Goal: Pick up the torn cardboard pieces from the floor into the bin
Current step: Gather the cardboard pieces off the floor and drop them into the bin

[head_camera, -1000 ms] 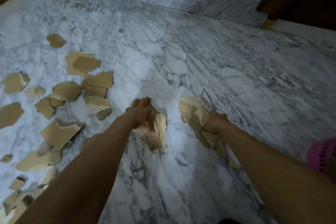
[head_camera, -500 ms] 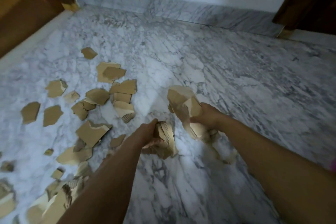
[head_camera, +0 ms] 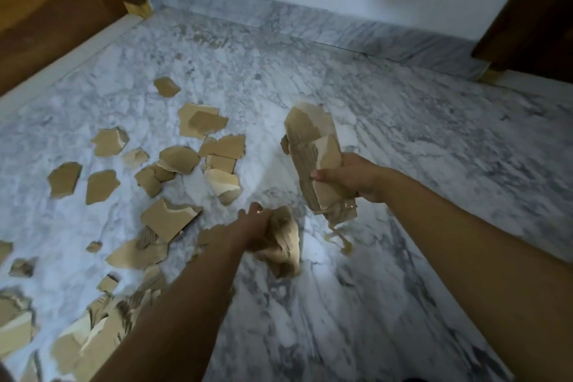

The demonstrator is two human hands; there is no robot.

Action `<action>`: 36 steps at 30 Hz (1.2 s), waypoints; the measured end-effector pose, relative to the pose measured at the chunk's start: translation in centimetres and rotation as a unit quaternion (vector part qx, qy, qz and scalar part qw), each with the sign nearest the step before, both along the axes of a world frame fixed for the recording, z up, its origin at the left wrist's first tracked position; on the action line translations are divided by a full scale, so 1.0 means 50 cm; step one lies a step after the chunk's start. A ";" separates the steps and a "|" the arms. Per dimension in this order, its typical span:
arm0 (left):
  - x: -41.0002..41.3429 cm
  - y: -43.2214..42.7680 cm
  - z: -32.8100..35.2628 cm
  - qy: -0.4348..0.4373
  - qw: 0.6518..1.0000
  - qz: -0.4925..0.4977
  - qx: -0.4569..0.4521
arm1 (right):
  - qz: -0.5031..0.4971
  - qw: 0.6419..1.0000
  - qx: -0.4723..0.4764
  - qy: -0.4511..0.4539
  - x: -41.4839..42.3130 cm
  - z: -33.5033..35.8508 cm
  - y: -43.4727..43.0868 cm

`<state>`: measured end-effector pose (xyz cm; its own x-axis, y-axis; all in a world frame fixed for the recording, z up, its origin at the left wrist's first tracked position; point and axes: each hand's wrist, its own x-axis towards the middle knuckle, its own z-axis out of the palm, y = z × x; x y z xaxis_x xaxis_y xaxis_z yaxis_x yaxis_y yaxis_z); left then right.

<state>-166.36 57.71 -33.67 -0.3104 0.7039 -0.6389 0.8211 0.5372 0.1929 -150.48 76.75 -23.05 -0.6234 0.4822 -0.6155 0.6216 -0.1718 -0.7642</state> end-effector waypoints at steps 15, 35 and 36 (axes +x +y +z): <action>0.013 -0.016 -0.058 -0.081 0.992 0.071 0.069 | 0.105 0.965 0.073 -0.230 0.086 -0.155 -0.073; -0.188 -0.421 0.126 -0.097 0.973 0.184 -0.099 | 0.350 0.918 0.131 -0.129 -0.229 -0.105 -0.342; -0.172 -0.429 0.106 -0.100 0.973 0.189 -0.084 | 0.349 0.916 0.150 -0.128 -0.236 -0.111 -0.349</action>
<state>-174.96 36.24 -28.36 -0.3850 0.4430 -0.8096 0.5131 0.8319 0.2112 -162.27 59.31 -28.61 -0.6983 0.1926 -0.6894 0.6657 0.5288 -0.5265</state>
